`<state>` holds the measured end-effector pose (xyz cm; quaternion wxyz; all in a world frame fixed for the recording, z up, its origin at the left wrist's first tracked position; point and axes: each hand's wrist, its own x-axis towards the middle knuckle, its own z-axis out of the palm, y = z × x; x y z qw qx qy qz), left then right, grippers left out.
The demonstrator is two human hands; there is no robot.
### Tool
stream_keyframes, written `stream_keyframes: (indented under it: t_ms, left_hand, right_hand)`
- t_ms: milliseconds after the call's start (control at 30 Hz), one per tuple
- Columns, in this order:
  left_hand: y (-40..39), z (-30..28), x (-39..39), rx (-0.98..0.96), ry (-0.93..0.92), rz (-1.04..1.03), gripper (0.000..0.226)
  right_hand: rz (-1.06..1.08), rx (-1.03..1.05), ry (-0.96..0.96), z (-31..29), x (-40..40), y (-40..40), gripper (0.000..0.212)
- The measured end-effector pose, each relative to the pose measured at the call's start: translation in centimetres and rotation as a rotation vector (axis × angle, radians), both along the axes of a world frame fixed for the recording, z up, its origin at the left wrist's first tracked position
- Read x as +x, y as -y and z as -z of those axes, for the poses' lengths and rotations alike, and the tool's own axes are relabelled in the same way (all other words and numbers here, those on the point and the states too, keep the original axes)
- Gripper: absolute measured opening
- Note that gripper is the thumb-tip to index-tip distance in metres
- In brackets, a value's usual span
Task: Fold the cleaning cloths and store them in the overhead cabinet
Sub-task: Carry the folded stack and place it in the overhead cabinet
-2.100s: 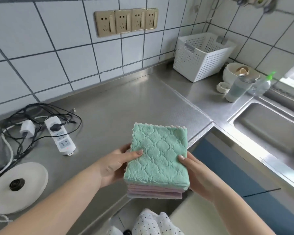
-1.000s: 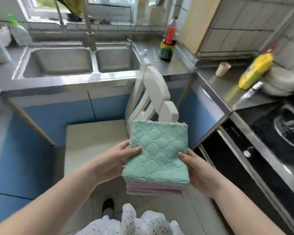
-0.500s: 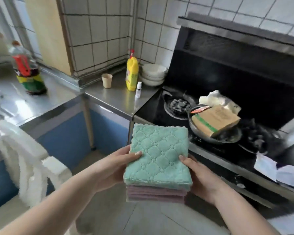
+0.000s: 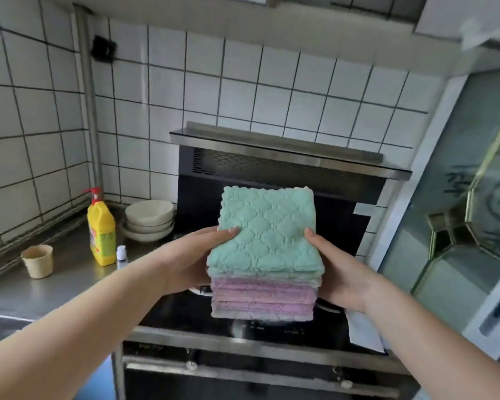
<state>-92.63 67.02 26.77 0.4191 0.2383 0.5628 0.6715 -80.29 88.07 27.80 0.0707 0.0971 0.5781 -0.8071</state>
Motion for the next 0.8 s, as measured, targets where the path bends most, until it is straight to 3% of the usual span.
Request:
stream_keyframes:
  t_ms: [200,467,600,700,800]
  left_hand:
    - [-6.8,-5.5,-3.9,0.049,-0.126,0.054,0.04]
    - [-16.0,-12.7,-8.5,0.16,-0.24,0.0,0.046]
    - [-19.5,-15.8,-11.8,0.325,-0.258,-0.073,0.08]
    - [-21.1,-18.7,-12.9,0.45,-0.38,-0.207,0.076]
    - [-21.9,-22.7,-13.9,0.51,-0.62,-0.254,0.074]
  right_hand:
    - [0.053,0.08,-0.076,-5.3,-3.1,-6.0,0.085]
    - [0.147,0.211,-0.161,-13.0,-7.7,-14.5,0.055]
    - [0.176,0.265,-0.209,-17.5,-10.0,-17.8,0.052]
    - [0.229,0.301,-0.285,-21.2,-11.9,-19.5,0.051]
    - [0.259,0.333,-0.365,-25.8,-14.2,-20.5,0.054]
